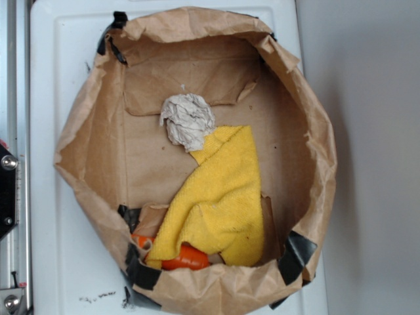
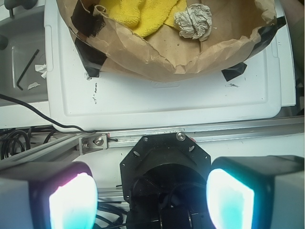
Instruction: Grab the white paper.
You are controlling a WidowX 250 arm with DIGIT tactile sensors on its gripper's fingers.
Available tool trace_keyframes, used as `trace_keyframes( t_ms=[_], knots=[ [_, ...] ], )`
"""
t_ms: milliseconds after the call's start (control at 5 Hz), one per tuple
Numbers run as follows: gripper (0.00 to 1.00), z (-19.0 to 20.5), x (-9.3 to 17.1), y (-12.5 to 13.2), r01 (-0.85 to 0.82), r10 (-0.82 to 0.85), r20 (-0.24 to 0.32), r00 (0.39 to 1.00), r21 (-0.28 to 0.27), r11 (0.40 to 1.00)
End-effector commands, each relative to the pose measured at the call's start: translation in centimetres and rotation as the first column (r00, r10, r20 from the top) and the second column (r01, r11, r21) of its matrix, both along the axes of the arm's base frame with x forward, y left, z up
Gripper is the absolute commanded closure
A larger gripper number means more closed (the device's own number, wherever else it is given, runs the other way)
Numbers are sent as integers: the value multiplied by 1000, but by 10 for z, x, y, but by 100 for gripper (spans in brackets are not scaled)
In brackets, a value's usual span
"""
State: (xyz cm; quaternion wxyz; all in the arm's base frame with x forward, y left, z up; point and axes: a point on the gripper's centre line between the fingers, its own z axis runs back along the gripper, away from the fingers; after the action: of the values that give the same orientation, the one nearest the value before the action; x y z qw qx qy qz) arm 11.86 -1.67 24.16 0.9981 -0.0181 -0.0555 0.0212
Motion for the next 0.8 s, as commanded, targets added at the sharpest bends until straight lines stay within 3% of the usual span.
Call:
trace_keyframes(
  t_ms=[0, 200, 400, 600],
  knots=[
    [0, 0, 0, 0, 0, 0, 0, 1000, 0, 1000],
    [0, -4, 50, 1, -149, 151, 39, 988, -51, 988],
    [0, -15, 83, 2, -346, 350, 95, 932, -57, 937],
    [0, -26, 120, 20, -566, 564, 158, 810, -41, 824]
  ],
)
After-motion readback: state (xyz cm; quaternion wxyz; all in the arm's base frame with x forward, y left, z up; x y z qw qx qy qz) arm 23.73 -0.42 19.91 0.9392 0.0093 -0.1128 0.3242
